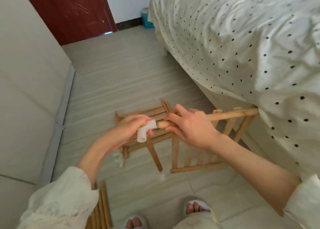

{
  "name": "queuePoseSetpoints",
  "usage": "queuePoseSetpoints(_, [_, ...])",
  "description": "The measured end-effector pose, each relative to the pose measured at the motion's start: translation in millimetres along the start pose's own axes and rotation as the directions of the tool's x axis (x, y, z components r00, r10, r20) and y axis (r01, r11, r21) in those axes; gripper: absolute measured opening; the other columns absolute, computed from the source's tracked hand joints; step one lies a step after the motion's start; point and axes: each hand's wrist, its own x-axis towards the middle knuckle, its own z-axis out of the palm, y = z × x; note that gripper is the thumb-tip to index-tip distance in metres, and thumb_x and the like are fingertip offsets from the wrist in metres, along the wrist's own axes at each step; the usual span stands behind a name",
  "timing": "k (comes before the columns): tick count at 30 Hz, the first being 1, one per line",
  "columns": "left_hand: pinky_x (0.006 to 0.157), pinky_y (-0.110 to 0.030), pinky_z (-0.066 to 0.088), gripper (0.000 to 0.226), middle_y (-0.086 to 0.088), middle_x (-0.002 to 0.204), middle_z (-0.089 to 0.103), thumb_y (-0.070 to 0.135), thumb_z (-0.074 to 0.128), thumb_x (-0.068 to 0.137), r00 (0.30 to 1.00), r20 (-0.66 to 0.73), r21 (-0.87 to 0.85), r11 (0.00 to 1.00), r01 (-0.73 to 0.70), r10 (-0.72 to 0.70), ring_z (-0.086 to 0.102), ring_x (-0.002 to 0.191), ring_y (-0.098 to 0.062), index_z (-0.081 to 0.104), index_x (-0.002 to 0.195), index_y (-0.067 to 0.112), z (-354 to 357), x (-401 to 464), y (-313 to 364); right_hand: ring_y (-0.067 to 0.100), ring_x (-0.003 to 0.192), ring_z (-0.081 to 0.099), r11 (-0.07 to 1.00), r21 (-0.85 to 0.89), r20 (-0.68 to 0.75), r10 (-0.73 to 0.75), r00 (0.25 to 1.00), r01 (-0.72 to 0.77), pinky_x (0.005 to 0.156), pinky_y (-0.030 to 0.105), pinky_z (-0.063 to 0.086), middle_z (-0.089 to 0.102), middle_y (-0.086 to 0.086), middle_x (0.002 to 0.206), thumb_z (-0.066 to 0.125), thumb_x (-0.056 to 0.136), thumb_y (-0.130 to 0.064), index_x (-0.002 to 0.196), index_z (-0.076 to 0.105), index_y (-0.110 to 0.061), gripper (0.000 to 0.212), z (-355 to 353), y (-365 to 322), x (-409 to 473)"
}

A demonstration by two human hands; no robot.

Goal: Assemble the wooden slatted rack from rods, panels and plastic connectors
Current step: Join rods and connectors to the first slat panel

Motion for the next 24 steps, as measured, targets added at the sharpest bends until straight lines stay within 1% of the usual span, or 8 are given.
queuePoseSetpoints(3, [0.068,-0.019,0.041,0.017,0.016,0.076,0.065,0.022,0.048,0.098,0.997,-0.007,0.122,0.989,-0.079,0.080,0.054,0.078,-0.005,0.060,0.088,0.028,0.4,-25.6,-24.5,0.021,0.039,0.049,0.993,-0.089,0.052,-0.066,0.996,0.071,0.038,0.023,0.035,0.057,0.004,0.078,0.077,0.071,-0.037,0.084,0.068,-0.016,0.027,-3.1,-19.9,4.1])
queuePoseSetpoints(7, [0.060,-0.015,0.035,0.016,0.008,0.077,0.055,0.019,0.043,0.099,0.993,0.041,0.346,0.931,-0.120,0.113,0.046,0.070,-0.009,0.059,0.096,0.019,-5.6,-51.1,-55.7,0.019,0.036,0.048,0.987,-0.069,0.123,-0.138,0.983,0.147,0.035,0.021,0.029,0.058,0.005,0.077,0.083,0.066,-0.035,0.080,0.069,-0.015,0.029,17.5,-50.3,-8.3])
queuePoseSetpoints(11, [0.078,-0.031,0.044,0.025,-0.011,0.100,0.064,0.024,0.040,0.100,0.992,0.121,0.526,0.849,-0.048,-0.019,0.057,0.093,-0.025,0.060,0.104,0.010,-12.2,-66.0,-87.2,0.018,0.034,0.048,0.978,0.001,0.268,-0.203,0.942,0.210,0.031,0.021,0.026,0.059,0.007,0.080,0.083,0.066,-0.034,0.080,0.064,-0.012,0.032,49.5,-76.8,-19.6])
queuePoseSetpoints(13, [0.085,-0.031,0.042,0.026,-0.008,0.104,0.062,0.025,0.037,0.101,0.983,0.166,0.549,0.835,-0.031,-0.073,0.057,0.099,-0.022,0.058,0.104,0.010,-18.7,-69.4,-92.9,0.022,0.038,0.052,0.968,0.086,0.349,-0.251,0.903,0.236,0.032,0.024,0.030,0.059,0.010,0.085,0.079,0.073,-0.031,0.085,0.063,-0.008,0.031,58.0,-84.6,-16.8])
queuePoseSetpoints(16, [0.080,-0.024,0.040,0.027,0.008,0.092,0.054,0.030,0.032,0.102,0.953,0.256,0.571,0.821,-0.012,-0.164,0.051,0.089,-0.009,0.055,0.099,0.016,-29.4,-67.5,-91.9,0.031,0.065,0.060,0.970,0.179,0.449,-0.228,0.864,0.164,0.052,0.035,0.042,0.054,0.011,0.103,0.060,0.090,-0.034,0.105,0.060,-0.005,0.032,62.0,-86.5,-7.1])
queuePoseSetpoints(19, [0.087,-0.027,0.039,0.031,0.009,0.098,0.052,0.035,0.028,0.102,0.917,0.314,0.623,0.782,-0.003,-0.246,0.049,0.097,-0.010,0.055,0.105,0.019,-32.5,-65.2,-83.7,0.031,0.079,0.060,0.972,0.197,0.492,-0.208,0.845,0.124,0.063,0.035,0.041,0.053,0.008,0.110,0.052,0.093,-0.039,0.111,0.060,-0.008,0.036,62.1,-86.3,-3.4])
queuePoseSetpoints(22, [0.100,-0.031,0.038,0.036,0.002,0.118,0.054,0.035,0.026,0.103,0.874,0.382,0.653,0.757,-0.023,-0.302,0.050,0.113,-0.016,0.052,0.118,0.014,-31.7,-62.6,-76.0,0.033,0.080,0.061,0.975,0.155,0.498,-0.217,0.840,0.159,0.061,0.032,0.035,0.058,0.008,0.102,0.050,0.095,-0.040,0.104,0.062,-0.009,0.035,68.0,-85.4,-1.4])
queuePoseSetpoints(24, [0.095,-0.032,0.041,0.036,-0.003,0.117,0.054,0.034,0.025,0.103,0.854,0.398,0.705,0.707,-0.051,-0.335,0.051,0.108,-0.019,0.050,0.118,0.012,-28.5,-60.1,-72.7,0.033,0.064,0.062,0.975,0.126,0.471,-0.219,0.854,0.181,0.053,0.030,0.031,0.062,0.009,0.083,0.062,0.089,-0.035,0.085,0.066,-0.008,0.027,69.5,-85.1,-1.7])
